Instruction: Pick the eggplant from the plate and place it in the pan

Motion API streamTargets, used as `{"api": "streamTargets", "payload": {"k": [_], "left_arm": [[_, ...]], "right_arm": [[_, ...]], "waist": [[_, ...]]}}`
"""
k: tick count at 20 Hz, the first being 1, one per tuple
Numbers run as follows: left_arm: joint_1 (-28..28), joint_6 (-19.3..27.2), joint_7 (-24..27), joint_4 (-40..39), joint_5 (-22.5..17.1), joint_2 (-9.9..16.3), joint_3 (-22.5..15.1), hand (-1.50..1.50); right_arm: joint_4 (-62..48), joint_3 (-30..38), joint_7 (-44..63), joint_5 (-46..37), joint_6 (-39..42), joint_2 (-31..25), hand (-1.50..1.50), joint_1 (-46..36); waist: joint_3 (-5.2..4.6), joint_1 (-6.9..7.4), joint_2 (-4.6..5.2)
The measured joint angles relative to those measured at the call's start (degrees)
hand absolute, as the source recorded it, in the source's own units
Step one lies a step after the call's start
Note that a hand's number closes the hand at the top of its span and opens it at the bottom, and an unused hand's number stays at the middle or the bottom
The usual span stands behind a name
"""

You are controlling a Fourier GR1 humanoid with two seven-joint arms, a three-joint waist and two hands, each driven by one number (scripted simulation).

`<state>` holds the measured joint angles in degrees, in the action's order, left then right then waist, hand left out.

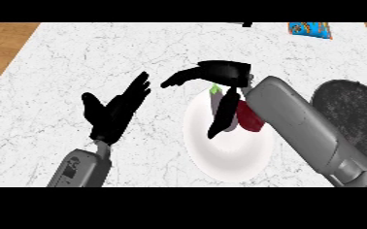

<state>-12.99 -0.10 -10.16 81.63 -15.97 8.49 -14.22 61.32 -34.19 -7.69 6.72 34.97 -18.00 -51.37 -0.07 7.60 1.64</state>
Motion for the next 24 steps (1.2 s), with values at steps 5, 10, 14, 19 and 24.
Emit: {"api": "streamTargets", "payload": {"k": [5, 10, 14, 19, 24], "left_arm": [[0.93, -0.21, -0.26, 0.12, -0.5, -0.12, 0.09, 0.0], [2.38, 0.21, -0.36, 1.11, -0.5, -0.07, 0.28, 0.0], [2.93, 0.42, -0.74, 1.74, -0.94, 0.49, 1.41, 0.0], [5.21, 1.07, -1.17, 3.94, -0.8, 0.91, 1.93, 0.0], [7.23, 0.81, -0.3, 4.44, -0.73, 1.1, 2.86, 0.0]], "right_arm": [[-0.47, -10.1, 0.35, -10.07, 8.97, -0.65, -1.5, -9.65], [-2.51, -18.51, 0.12, -17.88, 15.95, 2.68, -1.5, -17.76], [-3.0, -25.5, 0.08, -22.44, 18.69, 4.73, -1.5, -21.9], [-5.34, -31.32, -0.76, -26.68, 19.15, 7.8, -1.5, -24.47], [-6.37, -33.48, -0.99, -29.45, 18.99, 9.5, -1.5, -23.59]], "waist": [[-0.07, -0.33, -0.49], [-0.05, -1.77, -0.8], [-0.03, -3.12, -0.98], [0.01, -4.62, -1.2], [0.04, -6.03, -1.42]]}}
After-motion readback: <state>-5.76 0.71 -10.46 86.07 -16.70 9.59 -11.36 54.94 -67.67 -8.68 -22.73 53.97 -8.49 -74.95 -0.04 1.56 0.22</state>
